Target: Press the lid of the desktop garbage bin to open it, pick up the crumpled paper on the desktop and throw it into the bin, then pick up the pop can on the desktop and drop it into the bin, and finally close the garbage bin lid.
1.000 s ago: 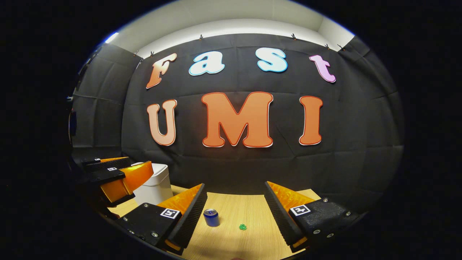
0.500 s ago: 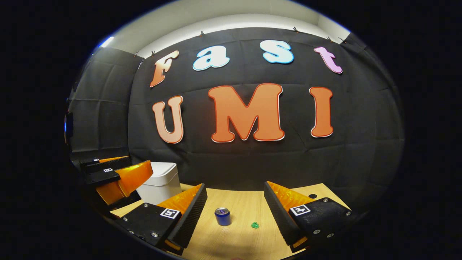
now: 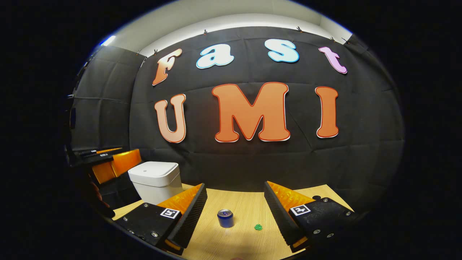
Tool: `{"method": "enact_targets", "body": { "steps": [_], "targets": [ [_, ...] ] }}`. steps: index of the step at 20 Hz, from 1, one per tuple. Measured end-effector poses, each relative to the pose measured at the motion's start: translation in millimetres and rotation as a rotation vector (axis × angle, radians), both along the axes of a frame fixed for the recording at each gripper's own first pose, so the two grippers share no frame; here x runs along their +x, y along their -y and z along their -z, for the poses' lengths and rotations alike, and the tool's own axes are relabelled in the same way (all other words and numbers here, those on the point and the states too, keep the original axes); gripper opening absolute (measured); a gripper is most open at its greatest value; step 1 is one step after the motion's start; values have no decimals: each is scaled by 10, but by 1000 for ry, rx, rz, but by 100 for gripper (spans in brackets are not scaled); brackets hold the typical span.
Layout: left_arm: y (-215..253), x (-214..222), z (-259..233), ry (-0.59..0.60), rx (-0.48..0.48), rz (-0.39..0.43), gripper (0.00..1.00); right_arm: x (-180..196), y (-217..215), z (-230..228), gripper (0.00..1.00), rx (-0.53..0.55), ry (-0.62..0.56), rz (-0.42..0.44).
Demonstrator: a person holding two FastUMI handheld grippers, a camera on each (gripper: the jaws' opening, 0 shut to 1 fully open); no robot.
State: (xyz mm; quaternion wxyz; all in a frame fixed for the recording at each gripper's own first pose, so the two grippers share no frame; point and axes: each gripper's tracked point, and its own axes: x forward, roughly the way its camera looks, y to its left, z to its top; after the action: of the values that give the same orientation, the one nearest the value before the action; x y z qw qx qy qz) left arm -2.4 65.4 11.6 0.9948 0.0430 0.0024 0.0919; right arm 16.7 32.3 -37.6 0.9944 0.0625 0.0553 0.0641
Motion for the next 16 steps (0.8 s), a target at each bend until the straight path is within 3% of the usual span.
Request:
{"method": "enact_targets", "body": {
  "steps": [4, 7, 9, 11, 13, 16],
  "targets": [
    [-541, 126, -248, 48, 51, -70, 65, 50, -5, 16, 95, 6, -4, 7],
    [-1083, 390, -185, -3, 89, -122, 23, 73, -56, 57, 95, 15, -26, 0],
    [-1389, 608, 163, -86, -24, -103, 0, 49, -87, 21, 95, 27, -23, -7],
    [-1646, 764, 522, -152, -220, -84, 0, 38, -67, -13, 95, -1, -4, 0],
    [-1939, 888, 775, -214, -343, -106, 0, 18, -45, 3, 95, -33, -3, 7],
    [-1976, 1047, 995, -276, -337, -56, 0, 0, 3, 59, 95, -64, -12, 20]
  ]
}}
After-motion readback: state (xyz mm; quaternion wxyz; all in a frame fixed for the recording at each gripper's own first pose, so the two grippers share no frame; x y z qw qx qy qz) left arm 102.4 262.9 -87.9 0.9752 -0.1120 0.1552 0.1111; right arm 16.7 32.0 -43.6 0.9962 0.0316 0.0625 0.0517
